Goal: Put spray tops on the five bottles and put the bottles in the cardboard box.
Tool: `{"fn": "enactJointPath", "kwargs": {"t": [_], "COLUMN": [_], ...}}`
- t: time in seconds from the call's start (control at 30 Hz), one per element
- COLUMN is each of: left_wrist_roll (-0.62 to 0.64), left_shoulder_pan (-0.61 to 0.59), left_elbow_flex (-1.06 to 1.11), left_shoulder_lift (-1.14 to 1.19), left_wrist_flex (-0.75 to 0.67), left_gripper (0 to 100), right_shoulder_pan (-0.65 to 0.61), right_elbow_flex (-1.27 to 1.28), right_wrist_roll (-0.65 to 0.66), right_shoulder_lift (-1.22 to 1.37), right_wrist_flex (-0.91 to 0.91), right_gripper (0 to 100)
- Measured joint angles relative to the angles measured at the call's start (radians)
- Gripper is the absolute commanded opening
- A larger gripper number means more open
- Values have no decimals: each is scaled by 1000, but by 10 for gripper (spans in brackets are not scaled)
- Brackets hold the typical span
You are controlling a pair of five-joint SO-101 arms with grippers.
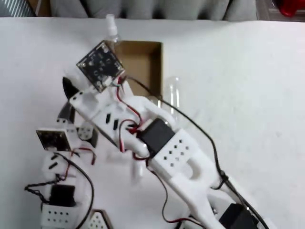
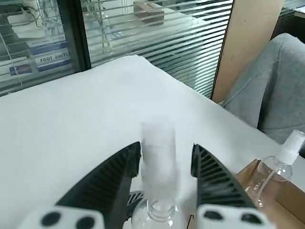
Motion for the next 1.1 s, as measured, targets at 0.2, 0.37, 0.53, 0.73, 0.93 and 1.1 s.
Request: {"fn": "enactJointPath", "kwargs": {"t": [0.2, 0.37, 0.53, 0.73, 0.93, 1.1], "left_wrist_roll": [0, 0, 0, 0, 0, 0], "left_shoulder_pan": [-2, -2, -2, -2, -2, -2], "left_elbow_flex": [0, 0, 0, 0, 0, 0], "left_shoulder_lift": [0, 0, 0, 0, 0, 0], "left_wrist_flex": [0, 0, 5, 15, 17, 18], "left_gripper": [20, 20, 20, 20, 20, 20], "right_shoulder_pan": [-20, -20, -21, 23, 78, 71], "right_elbow_flex": [-52, -176, -273, -302, -302, -302], "right_wrist_roll": [0, 0, 0, 0, 0, 0], "right_shoulder_lift": [0, 0, 0, -2, 21, 95], "right_wrist_flex": [40, 169, 198, 198, 198, 198], "right_gripper": [142, 226, 85, 17, 15, 15]}}
